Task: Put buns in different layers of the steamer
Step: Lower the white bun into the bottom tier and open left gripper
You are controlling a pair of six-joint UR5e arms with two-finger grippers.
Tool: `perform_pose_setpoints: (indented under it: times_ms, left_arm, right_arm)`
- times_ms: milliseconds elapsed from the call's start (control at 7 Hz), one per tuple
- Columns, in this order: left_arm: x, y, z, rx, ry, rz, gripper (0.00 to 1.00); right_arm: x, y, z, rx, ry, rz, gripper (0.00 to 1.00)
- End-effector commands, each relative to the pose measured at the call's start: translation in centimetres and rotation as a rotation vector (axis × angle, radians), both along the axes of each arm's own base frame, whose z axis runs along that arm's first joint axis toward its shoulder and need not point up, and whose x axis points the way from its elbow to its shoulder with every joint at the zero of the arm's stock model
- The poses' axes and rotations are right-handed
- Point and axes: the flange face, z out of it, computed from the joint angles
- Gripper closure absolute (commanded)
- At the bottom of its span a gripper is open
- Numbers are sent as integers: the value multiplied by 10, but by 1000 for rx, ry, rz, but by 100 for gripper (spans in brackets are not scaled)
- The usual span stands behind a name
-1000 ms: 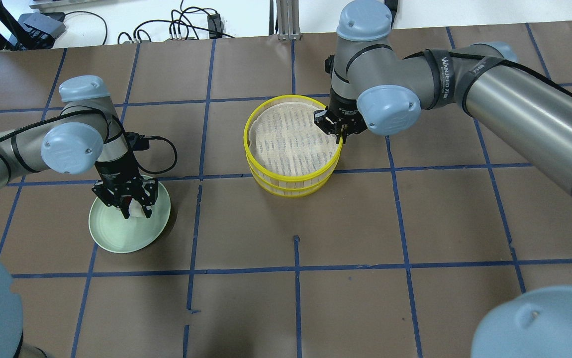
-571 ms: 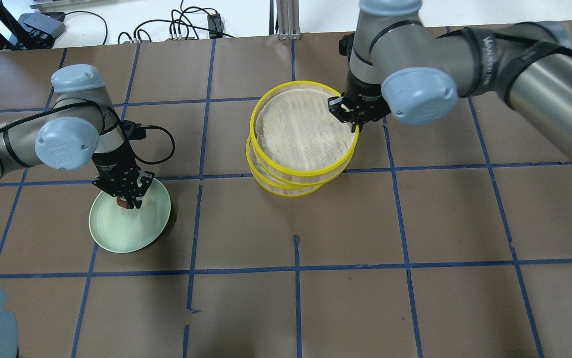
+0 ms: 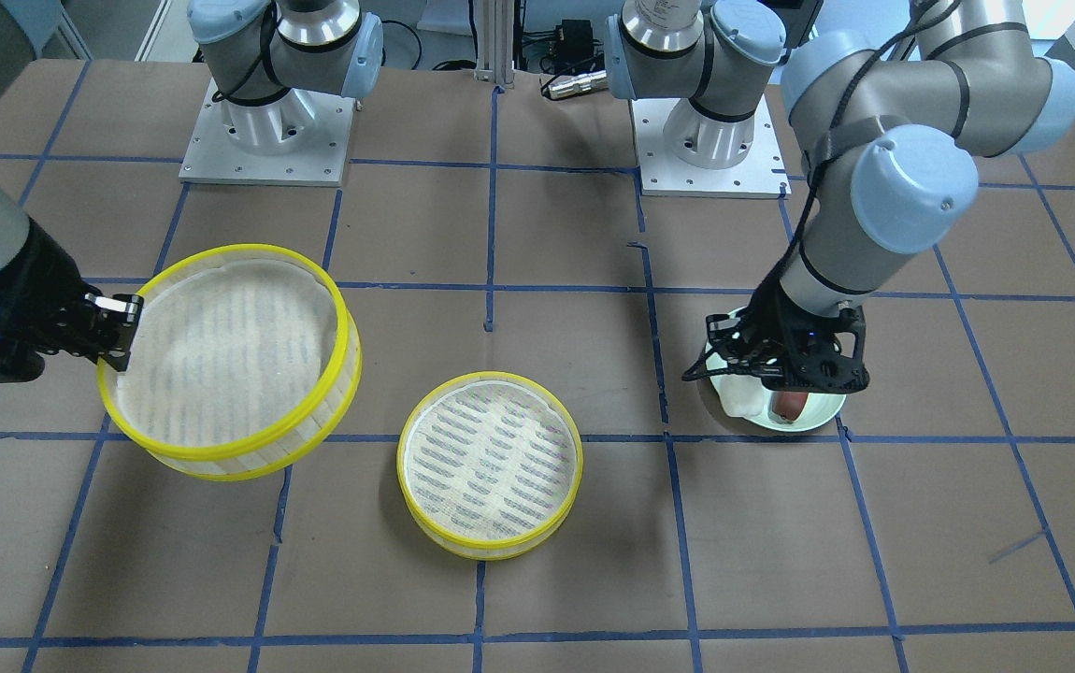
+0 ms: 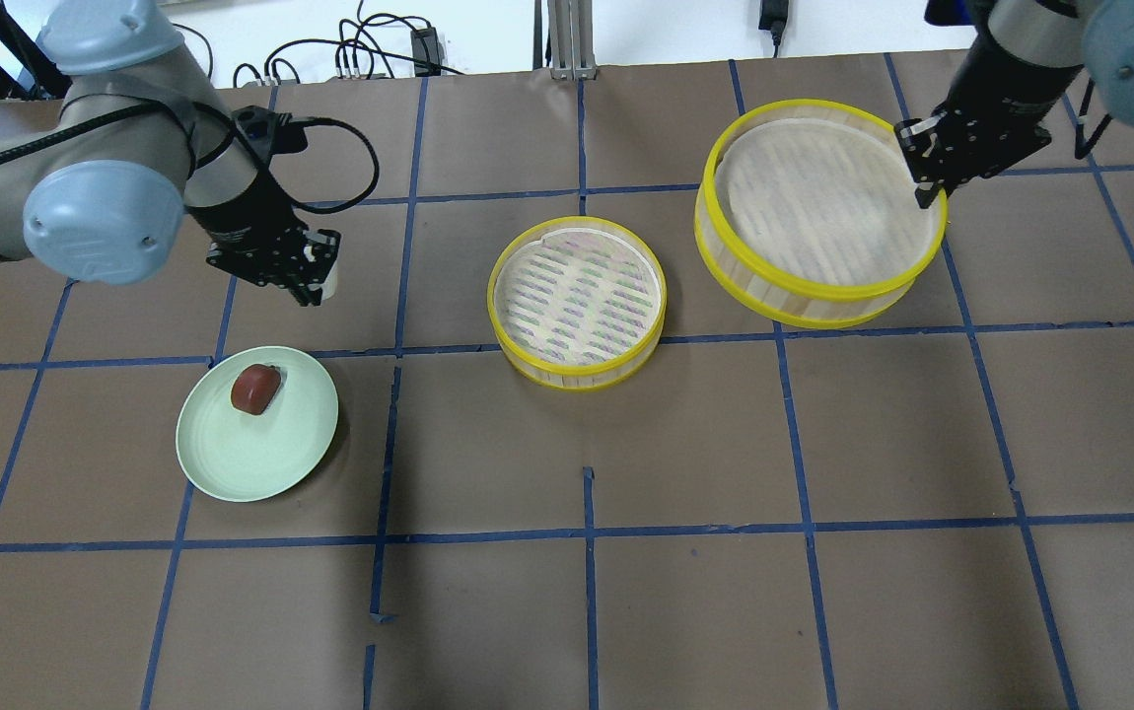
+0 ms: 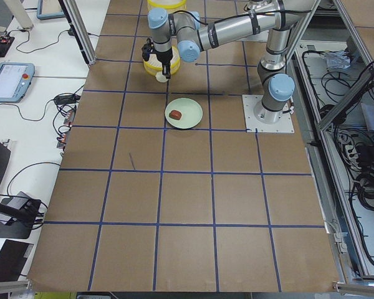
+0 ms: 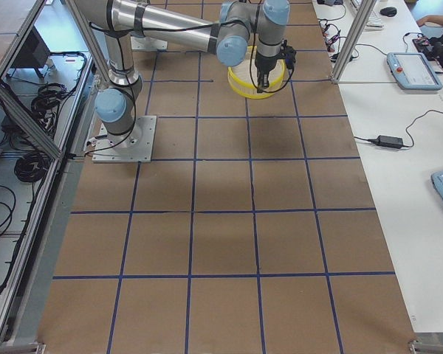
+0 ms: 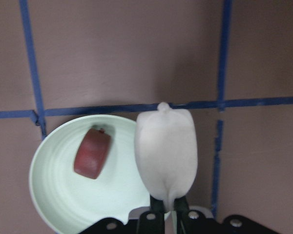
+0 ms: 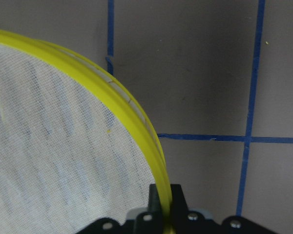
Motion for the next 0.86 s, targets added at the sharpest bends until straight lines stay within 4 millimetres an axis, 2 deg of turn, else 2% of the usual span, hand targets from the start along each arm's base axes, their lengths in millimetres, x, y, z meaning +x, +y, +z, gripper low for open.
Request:
perform_pose_setpoints:
  times_ms: [0,286,429,571,714]
  left_arm:
    - [-104,-2,-2,-101,107,58,100]
    - [-164,-23,-69,-164,142,112,98]
    - [-170,-24,-76,-160,145,152,54]
    - [-170,-24,-73,-169,150,155,2]
    - [-170,-23,-74,-168,143,147,0]
  right_arm:
    - [-22,-1,-6,11,2,16,90]
    - [-23,-1,-8,15,9,14,90]
    - [-23,1,-11,25,11,13,90]
    - [-23,2,-14,31,12,13,90]
    - [-23,2,-14,30,14,13,90]
